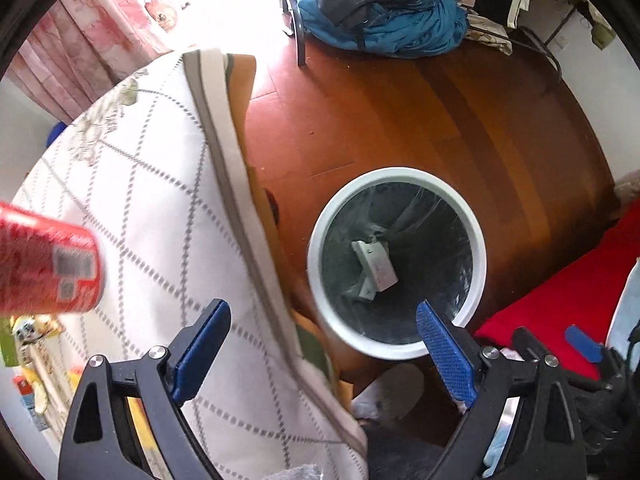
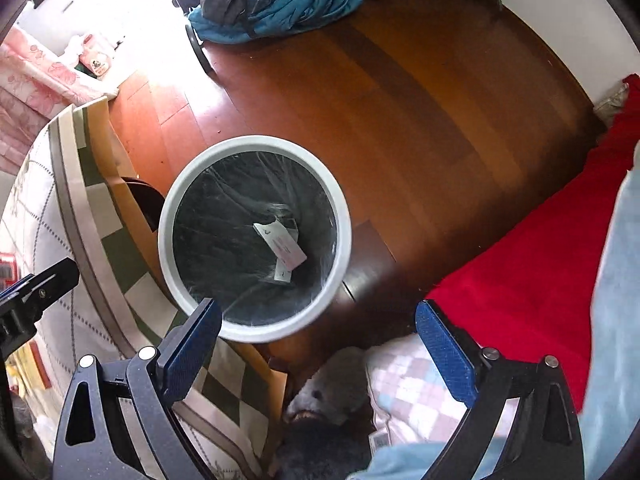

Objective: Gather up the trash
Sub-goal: 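Move both open tools back over the table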

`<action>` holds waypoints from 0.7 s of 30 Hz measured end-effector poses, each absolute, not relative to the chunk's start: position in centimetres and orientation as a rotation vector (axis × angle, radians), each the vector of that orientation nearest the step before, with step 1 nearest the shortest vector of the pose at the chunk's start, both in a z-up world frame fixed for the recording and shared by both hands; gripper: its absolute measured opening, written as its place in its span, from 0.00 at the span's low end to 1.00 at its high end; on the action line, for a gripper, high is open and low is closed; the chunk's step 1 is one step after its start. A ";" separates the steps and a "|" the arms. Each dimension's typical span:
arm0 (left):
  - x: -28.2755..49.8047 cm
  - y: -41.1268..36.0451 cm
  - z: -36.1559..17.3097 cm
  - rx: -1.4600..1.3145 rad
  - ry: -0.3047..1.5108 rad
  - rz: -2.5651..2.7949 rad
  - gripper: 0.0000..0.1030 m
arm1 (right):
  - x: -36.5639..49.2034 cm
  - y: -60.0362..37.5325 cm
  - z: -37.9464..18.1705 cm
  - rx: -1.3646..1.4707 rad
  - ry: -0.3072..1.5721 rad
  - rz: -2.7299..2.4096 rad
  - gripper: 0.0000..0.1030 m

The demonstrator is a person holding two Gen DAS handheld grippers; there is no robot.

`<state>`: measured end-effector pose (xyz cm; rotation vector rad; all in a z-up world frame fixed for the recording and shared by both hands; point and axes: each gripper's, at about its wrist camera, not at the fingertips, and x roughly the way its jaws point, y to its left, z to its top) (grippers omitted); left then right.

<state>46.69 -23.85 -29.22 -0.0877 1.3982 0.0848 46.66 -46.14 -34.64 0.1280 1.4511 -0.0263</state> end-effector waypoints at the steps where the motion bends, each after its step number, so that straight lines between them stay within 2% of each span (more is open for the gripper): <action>1: 46.3 -23.8 -28.8 -0.083 1.389 0.086 0.92 | 46.3 -46.3 -34.3 0.131 1.447 -0.027 0.96; 21: 37.0 -23.9 -15.1 -0.049 1.130 0.077 0.92 | 38.0 -45.7 -18.6 0.127 1.234 0.032 0.96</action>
